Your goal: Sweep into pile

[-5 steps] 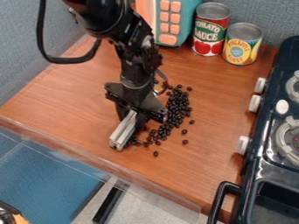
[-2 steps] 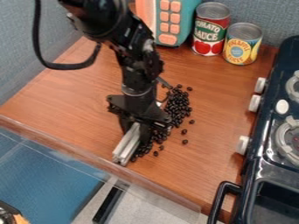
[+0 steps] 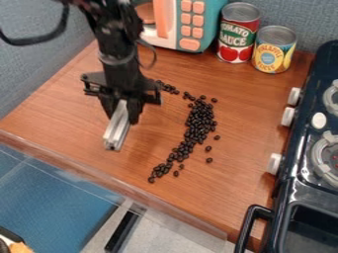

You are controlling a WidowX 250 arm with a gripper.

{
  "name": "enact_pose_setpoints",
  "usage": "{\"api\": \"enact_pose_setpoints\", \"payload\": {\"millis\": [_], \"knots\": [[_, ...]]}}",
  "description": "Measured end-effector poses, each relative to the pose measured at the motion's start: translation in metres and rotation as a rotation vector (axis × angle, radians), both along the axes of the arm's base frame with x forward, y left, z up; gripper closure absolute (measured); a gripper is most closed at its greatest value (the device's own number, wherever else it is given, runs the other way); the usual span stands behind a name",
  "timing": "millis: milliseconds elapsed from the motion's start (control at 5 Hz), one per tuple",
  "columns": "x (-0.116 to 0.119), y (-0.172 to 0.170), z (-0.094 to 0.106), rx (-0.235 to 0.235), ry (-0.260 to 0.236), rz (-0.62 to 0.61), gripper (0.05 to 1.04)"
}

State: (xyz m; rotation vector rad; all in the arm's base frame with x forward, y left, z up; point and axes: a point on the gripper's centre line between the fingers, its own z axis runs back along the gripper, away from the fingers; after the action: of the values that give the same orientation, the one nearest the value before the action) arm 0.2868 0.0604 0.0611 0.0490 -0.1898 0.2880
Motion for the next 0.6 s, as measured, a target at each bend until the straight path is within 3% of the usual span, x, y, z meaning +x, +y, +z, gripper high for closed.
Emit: {"api": "enact_pose_setpoints", "payload": {"millis": [200, 400, 600], "knots": [[0.007, 0.036, 0.008, 0.05, 0.029, 0.09, 0.694], [0.026, 0.059, -0.01, 0.138, 0.123, 0.072, 0.694], [0.045, 0.073, -0.022, 0.188, 0.164, 0.024, 0.694]]}}
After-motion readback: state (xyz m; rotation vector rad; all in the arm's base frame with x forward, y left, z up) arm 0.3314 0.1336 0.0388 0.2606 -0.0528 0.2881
